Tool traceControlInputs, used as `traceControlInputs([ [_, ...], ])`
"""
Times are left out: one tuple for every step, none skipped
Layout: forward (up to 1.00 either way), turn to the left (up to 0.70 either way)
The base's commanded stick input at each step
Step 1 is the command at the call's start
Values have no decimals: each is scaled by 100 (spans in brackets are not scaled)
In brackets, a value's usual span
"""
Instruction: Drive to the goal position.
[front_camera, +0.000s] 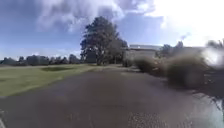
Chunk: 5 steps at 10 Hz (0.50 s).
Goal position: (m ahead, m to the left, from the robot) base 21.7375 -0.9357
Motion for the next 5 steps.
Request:
traceControlInputs([
  [70, 0],
  [70, 0],
  [70, 0],
  [70, 0],
  [70, 0],
])
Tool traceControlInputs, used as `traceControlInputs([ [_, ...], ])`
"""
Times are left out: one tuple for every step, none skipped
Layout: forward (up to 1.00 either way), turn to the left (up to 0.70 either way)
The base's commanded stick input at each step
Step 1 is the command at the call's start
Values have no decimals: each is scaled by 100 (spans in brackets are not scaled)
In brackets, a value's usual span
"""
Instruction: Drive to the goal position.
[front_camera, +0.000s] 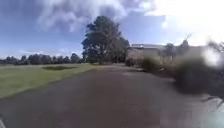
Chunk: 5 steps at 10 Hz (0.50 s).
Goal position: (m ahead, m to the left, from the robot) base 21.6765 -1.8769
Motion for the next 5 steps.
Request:
traceControlInputs([
  [70, 0],
  [70, 0],
  [70, 0],
  [70, 0],
  [70, 0],
])
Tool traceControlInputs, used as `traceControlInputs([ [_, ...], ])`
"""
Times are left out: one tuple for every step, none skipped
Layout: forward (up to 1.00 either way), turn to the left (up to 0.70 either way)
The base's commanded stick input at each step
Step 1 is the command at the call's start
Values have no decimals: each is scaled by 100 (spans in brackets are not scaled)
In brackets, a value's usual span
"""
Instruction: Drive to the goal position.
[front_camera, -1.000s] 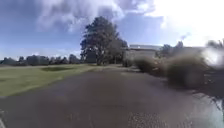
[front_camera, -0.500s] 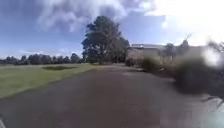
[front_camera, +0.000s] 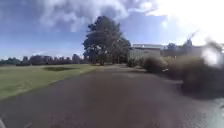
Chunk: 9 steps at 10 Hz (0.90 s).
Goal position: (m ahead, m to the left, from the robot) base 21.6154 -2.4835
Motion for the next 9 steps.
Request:
traceControlInputs([
  [70, 0],
  [70, 0],
  [70, 0],
  [70, 0],
  [70, 0],
  [70, 0],
  [70, 0],
  [70, 0],
  [70, 0],
])
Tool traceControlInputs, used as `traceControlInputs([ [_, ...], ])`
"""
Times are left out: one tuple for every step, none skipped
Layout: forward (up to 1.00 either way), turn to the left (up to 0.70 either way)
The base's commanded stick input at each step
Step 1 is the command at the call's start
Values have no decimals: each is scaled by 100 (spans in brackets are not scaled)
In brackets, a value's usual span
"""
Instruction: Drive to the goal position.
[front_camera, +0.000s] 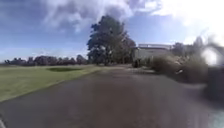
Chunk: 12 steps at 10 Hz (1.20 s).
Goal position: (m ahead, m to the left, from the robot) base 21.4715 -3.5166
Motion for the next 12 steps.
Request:
traceControlInputs([
  [70, 0],
  [70, 0],
  [0, 0],
  [0, 0],
  [0, 0],
  [0, 0],
  [0, 0],
  [0, 0],
  [0, 0],
  [0, 0],
  [0, 0],
  [26, 0],
])
